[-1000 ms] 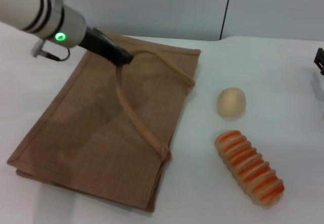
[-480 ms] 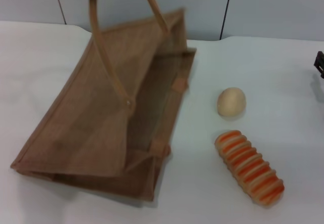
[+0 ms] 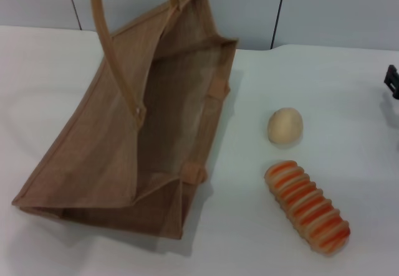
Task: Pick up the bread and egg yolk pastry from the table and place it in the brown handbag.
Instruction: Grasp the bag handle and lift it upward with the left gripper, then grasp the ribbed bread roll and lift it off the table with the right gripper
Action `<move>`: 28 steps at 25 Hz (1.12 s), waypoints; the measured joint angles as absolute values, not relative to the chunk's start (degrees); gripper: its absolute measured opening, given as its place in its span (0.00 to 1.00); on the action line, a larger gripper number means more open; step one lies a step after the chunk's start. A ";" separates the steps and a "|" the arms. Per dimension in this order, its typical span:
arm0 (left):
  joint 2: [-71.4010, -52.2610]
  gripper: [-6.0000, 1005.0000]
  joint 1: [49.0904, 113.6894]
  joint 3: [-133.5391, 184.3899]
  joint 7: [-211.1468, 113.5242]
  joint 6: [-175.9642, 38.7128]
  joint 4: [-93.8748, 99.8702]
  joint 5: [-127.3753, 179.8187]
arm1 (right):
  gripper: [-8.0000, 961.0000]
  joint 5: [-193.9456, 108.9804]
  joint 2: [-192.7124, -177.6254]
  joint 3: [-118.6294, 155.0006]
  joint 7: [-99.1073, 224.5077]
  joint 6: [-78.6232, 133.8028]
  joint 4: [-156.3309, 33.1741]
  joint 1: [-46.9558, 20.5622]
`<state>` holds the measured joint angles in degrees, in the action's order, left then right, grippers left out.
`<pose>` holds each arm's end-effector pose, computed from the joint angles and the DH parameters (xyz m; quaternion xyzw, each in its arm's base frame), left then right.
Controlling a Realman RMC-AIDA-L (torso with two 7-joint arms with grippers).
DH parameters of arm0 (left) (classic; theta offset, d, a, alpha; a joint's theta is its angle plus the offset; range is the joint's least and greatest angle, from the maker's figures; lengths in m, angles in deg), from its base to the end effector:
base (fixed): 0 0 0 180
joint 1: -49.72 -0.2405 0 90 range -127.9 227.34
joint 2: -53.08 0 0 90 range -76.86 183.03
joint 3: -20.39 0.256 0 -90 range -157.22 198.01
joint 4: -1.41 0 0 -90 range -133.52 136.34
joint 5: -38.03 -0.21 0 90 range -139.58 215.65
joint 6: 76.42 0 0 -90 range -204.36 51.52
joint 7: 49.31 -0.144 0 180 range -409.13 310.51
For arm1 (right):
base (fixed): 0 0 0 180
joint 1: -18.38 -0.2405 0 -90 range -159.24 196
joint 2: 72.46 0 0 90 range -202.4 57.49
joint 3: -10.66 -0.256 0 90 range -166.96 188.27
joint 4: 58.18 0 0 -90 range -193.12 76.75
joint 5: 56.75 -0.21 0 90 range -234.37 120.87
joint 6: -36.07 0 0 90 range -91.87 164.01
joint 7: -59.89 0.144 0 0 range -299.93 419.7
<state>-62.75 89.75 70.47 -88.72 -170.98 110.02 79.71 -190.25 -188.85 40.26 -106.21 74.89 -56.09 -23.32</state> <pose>-0.0769 0.3673 0.1749 -0.9004 -0.1747 -0.0677 0.3927 0.3375 0.4102 -0.0072 -0.7067 0.3477 0.1663 0.5934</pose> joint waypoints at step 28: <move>-60.58 0.12 89.80 71.03 -86.55 -172.71 110.92 73.47 | 0.71 -119.28 -188.61 46.21 -31.19 113.45 -101.84 -13.11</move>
<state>-60.58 89.80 71.03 -86.55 -172.71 110.92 73.47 -119.28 -188.61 46.21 -31.19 113.45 -101.84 -13.11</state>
